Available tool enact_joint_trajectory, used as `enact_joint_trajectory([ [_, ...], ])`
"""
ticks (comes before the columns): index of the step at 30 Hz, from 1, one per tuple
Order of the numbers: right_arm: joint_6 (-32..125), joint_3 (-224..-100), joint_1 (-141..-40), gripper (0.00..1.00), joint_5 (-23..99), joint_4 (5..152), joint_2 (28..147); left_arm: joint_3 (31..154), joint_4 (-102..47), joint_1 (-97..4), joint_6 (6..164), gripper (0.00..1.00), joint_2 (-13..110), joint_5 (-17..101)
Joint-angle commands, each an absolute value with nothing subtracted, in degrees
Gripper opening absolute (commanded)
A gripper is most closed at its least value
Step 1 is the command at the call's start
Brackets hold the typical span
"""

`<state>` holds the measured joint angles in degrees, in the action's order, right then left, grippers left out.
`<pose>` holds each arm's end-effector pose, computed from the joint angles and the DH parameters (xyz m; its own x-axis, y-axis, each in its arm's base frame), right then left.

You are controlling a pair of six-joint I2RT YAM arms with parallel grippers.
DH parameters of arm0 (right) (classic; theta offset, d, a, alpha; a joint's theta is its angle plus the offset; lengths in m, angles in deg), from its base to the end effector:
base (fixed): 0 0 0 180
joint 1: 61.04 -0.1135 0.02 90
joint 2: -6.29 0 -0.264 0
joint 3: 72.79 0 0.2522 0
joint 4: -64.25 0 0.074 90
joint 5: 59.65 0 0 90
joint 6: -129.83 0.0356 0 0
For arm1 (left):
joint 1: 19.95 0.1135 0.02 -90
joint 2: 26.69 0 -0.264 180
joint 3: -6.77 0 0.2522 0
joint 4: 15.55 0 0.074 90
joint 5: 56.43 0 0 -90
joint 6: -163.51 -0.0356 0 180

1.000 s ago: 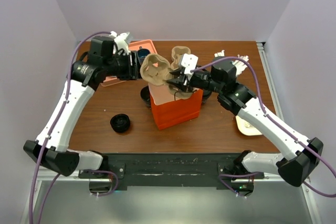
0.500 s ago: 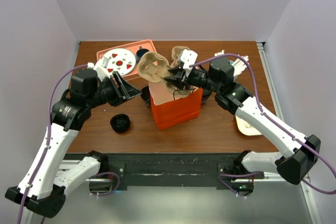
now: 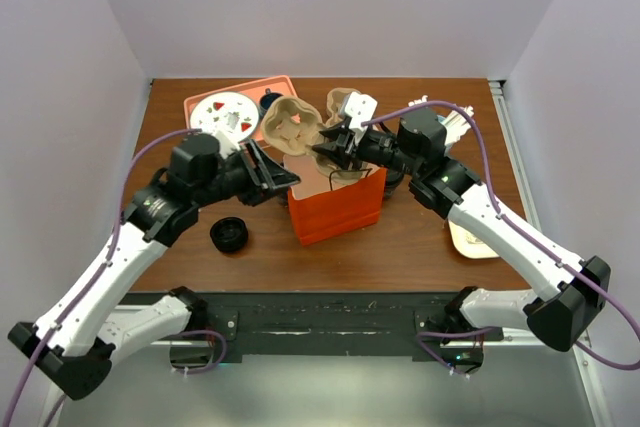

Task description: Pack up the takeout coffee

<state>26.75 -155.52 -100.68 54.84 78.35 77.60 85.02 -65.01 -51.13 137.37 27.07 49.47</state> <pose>0.2130 0.1957 0.4085 0.1685 -0.1279 -0.9774 -0.8843 0.4185 -0.2072 0.1588 -0.1075 0.3853 -0.7969 -0.5269 -0.2956 -0.0112 0.5021 -0.8648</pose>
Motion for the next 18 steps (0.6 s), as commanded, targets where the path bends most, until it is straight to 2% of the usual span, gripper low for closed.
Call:
enact_joint_trajectory([
  [1, 27.7, -156.0, -100.7, 0.10, 53.0, 76.0, 76.0, 85.7, -62.2, -57.3, 139.7, 0.50, 30.0, 45.2],
  [8, 27.8, -155.9, -100.7, 0.10, 52.7, 77.0, 74.6, 89.2, -69.1, -59.5, 138.1, 0.43, 33.4, 41.0],
  [18, 28.0, -156.2, -100.7, 0.10, 52.5, 77.8, 74.1, 97.1, -74.6, -59.8, 136.4, 0.44, 33.3, 36.8],
])
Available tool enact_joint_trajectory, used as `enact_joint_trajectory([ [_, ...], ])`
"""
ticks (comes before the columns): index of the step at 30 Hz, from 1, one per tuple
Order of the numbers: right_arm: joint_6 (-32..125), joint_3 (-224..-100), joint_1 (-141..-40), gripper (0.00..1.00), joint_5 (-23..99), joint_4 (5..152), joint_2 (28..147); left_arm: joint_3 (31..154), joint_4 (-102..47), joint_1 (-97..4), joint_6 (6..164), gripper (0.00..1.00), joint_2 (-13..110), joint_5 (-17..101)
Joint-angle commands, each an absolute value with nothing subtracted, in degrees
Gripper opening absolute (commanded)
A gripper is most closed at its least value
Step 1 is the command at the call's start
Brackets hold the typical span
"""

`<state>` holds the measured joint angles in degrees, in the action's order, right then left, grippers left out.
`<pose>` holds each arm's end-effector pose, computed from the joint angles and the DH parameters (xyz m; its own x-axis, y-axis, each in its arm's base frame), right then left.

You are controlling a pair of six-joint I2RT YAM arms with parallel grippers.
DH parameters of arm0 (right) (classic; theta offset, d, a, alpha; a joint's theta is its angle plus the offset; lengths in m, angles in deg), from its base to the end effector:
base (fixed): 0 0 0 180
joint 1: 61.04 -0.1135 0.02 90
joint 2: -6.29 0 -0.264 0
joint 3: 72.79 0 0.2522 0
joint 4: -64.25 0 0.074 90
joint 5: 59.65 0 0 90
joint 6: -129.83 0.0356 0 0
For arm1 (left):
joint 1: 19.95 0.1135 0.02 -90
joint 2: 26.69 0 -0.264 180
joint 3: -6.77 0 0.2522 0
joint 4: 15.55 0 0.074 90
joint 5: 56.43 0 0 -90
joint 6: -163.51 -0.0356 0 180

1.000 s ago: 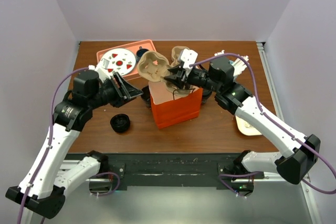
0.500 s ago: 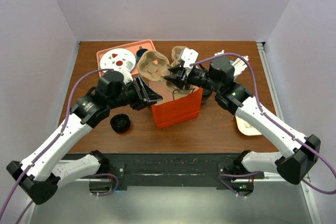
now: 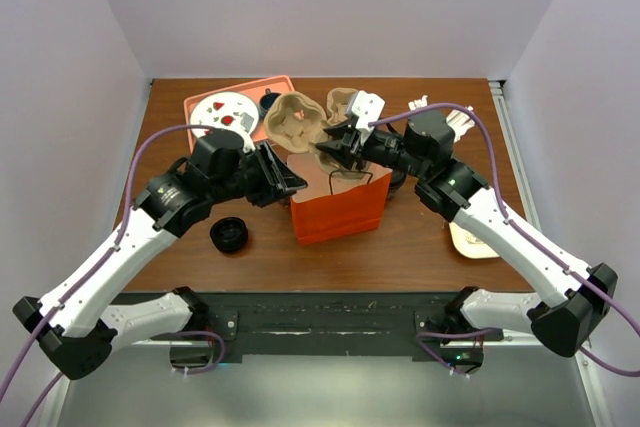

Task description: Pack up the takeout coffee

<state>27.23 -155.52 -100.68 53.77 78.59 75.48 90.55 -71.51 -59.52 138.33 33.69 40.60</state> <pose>0.2051 0.1883 0.4178 0.1840 -0.1075 -0.9770 -0.8723 0.4402 -0.2127 0.1615 -0.1391 0.3843 -0.8206 -0.4870 -0.2990 -0.0726 0.6078 -0.7908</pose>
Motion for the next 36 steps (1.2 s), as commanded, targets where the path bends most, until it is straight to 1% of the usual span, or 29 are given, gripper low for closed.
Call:
enact_joint_trajectory([
  [1, 28.0, -156.1, -100.7, 0.10, 52.5, 77.8, 74.1, 98.2, -75.6, -59.8, 136.3, 0.44, 33.6, 36.6],
  [3, 28.1, -155.9, -100.6, 0.10, 52.5, 77.8, 73.9, 97.8, -77.5, -59.8, 136.2, 0.44, 34.0, 36.7],
  [8, 28.1, -155.3, -100.6, 0.10, 52.4, 77.8, 73.4, 93.2, -75.6, -59.9, 137.3, 0.44, 34.2, 39.5],
  [21, 28.4, -155.9, -100.6, 0.10, 52.7, 77.8, 73.7, 95.5, -79.3, -60.4, 133.1, 0.44, 37.6, 34.8],
  [30, 28.3, -155.8, -100.7, 0.10, 52.7, 77.8, 73.9, 97.4, -80.5, -60.4, 131.1, 0.44, 38.6, 34.0],
  [32, 28.2, -155.8, -100.7, 0.10, 53.0, 77.8, 73.8, 96.5, -79.0, -60.4, 130.8, 0.41, 39.0, 35.8],
  [33, 28.2, -155.6, -100.7, 0.10, 53.2, 77.8, 73.6, 96.3, -78.5, -60.4, 130.6, 0.35, 39.1, 36.6],
  [35, 27.4, -155.5, -100.7, 0.09, 54.1, 77.8, 73.4, 96.6, -78.4, -60.4, 129.3, 0.28, 39.8, 38.7],
  [36, 26.8, -155.4, -100.7, 0.10, 56.0, 79.6, 73.0, 96.9, -78.5, -60.5, 128.6, 0.22, 39.8, 39.2],
])
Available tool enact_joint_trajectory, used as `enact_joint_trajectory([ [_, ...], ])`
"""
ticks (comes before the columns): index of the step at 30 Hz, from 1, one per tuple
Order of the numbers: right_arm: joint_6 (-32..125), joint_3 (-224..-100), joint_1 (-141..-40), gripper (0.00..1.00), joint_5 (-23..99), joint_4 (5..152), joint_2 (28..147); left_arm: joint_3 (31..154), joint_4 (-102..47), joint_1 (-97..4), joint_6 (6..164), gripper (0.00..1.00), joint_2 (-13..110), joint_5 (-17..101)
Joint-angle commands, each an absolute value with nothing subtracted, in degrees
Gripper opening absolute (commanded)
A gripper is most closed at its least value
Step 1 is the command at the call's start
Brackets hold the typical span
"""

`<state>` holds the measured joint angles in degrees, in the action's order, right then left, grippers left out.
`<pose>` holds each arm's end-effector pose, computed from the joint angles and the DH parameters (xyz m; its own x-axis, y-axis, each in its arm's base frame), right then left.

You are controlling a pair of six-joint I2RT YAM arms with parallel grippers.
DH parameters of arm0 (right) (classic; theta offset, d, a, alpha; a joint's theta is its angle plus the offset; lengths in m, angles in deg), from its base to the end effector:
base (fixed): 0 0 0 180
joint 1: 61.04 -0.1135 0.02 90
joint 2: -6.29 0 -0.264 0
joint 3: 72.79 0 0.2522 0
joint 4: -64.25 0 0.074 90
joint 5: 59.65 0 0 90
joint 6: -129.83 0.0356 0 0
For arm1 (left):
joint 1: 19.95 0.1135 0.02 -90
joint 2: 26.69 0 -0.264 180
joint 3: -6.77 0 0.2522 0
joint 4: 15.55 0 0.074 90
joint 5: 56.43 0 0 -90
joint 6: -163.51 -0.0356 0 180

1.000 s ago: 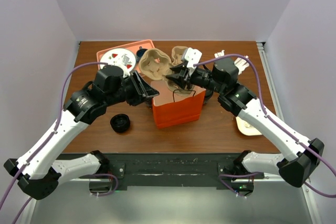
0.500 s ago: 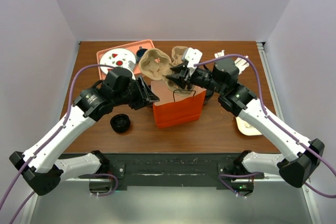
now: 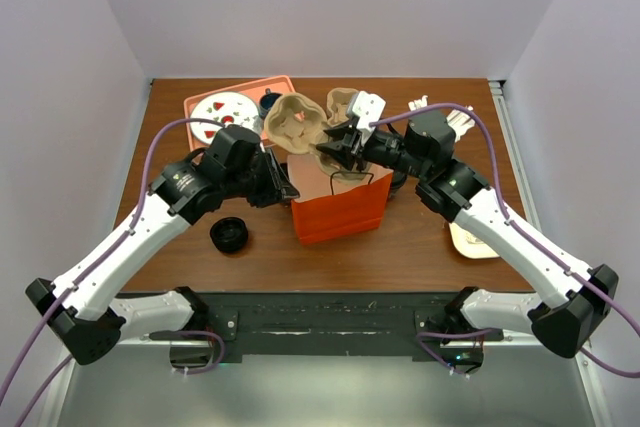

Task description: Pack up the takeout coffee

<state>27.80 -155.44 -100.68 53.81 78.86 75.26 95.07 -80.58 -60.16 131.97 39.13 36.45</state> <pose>0.2042 0.1876 0.4178 0.1736 -0.1044 -0.9793 -0.8748 0.4404 -0.2021 0.1711 -0.1470 0.3767 -0.8438 -0.4013 -0.3564 -0.0881 0.7586 -0.6456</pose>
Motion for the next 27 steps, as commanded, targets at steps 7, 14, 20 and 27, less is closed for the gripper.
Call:
enact_joint_trajectory([
  [7, 22.5, -152.1, -100.7, 0.09, 63.6, 84.2, 68.8, 97.6, -79.1, -59.9, 118.3, 0.00, 38.2, 45.3],
  [14, 23.6, -153.0, -100.6, 0.09, 66.9, 85.8, 68.6, 95.7, -78.0, -56.0, 110.3, 0.00, 37.0, 53.2],
  [20, 21.6, -155.5, -100.6, 0.09, 66.9, 89.3, 69.4, 96.2, -78.0, -50.5, 104.7, 0.00, 36.2, 59.5],
  [27, 23.0, -157.0, -100.6, 0.08, 66.9, 87.2, 70.5, 96.6, -82.0, -49.7, 98.5, 0.00, 38.3, 65.5],
])
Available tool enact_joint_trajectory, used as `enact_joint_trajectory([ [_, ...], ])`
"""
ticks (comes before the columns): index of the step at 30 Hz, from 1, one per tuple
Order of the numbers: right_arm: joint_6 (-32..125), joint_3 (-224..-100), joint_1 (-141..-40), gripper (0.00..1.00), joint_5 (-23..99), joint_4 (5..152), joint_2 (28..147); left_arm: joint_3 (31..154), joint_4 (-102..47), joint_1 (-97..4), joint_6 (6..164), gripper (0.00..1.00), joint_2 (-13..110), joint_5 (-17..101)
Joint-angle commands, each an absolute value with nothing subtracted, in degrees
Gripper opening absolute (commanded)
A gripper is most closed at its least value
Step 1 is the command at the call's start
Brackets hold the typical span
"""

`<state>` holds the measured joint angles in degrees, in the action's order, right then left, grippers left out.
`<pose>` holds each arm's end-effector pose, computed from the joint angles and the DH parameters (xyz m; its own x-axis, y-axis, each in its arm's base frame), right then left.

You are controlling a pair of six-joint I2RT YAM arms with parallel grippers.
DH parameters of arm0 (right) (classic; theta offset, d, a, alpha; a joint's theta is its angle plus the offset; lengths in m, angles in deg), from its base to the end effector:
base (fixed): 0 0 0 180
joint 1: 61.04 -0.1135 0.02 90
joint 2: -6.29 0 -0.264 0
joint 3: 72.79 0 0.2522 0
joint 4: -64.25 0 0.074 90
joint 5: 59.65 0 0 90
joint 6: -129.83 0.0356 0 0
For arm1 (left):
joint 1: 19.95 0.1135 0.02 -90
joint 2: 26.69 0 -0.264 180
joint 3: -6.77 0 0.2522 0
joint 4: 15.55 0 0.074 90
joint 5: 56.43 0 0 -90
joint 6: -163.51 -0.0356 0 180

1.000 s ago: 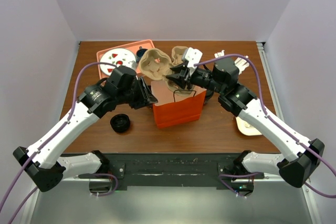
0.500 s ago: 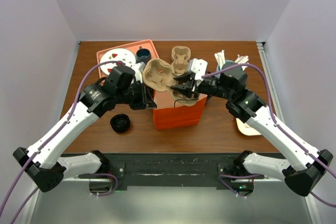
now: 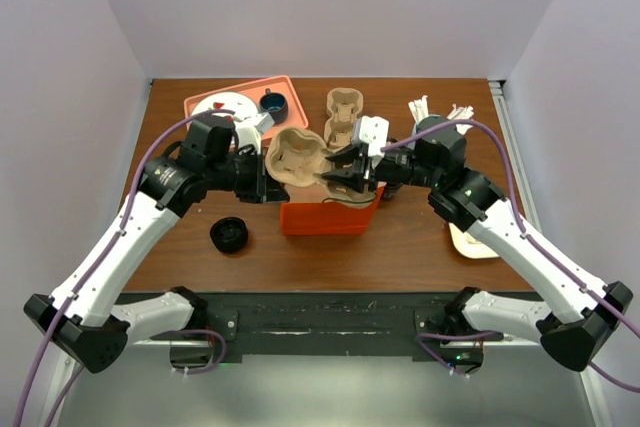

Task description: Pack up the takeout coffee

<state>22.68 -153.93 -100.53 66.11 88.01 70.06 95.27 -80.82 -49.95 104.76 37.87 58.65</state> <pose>0.1768 0.1727 0.4142 0.2023 -0.1434 -0.9688 -0.9467 0.2246 -0.2309 0.1803 -0.1215 0.3841 -0.8669 -0.0421 -0.4967 0.3261 0.7058 -0.6289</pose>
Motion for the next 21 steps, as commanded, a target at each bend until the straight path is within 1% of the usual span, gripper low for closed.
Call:
enact_joint_trajectory([
  [1, 23.3, -157.2, -100.7, 0.08, 66.6, 86.6, 70.6, 96.6, -82.5, -49.6, 98.0, 0.00, 38.4, 65.5],
  [12, 27.3, -162.8, -100.5, 0.08, 67.4, 83.0, 74.8, 96.1, -84.5, -49.6, 95.4, 0.00, 38.8, 69.5],
  [21, 32.9, -163.3, -100.5, 0.09, 70.1, 79.8, 74.4, 95.9, -86.8, -49.6, 93.5, 0.00, 39.0, 71.6],
])
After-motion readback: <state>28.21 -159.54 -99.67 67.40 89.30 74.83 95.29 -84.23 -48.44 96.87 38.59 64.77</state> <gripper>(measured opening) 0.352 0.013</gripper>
